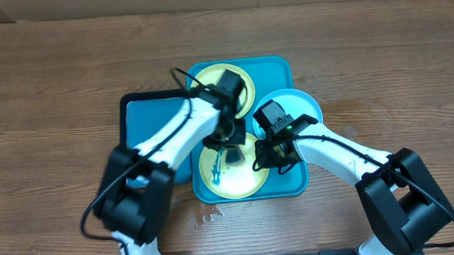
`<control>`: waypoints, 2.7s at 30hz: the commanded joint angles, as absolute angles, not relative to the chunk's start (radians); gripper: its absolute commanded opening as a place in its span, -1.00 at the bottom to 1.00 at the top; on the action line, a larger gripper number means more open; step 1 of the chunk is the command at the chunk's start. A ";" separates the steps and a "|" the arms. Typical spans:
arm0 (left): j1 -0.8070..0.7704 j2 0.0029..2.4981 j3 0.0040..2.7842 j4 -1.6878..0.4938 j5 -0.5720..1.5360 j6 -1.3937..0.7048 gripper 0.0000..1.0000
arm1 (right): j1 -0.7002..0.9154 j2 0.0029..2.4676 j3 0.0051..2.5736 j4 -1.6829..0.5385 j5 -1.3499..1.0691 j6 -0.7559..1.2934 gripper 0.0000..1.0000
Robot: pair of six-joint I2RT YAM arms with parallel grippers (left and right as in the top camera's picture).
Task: Clean dirty plates on tray and stack at the side
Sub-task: 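Scrub the lower yellow plate with the sponge while the right gripper steadies it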
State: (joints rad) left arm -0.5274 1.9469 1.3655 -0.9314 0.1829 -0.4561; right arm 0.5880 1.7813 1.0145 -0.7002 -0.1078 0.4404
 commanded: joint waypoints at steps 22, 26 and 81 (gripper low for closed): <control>-0.535 2.071 1.345 -0.877 0.454 -0.377 -0.92 | 0.580 1.794 1.003 -0.716 -0.027 0.442 -0.81; -0.577 2.088 1.321 -0.822 0.554 -0.377 -0.92 | 0.580 1.794 1.003 -0.718 -0.027 0.442 -0.81; -0.493 2.054 1.201 -0.729 0.674 -0.367 -0.92 | 0.580 1.794 1.003 -0.727 -0.027 0.442 -0.82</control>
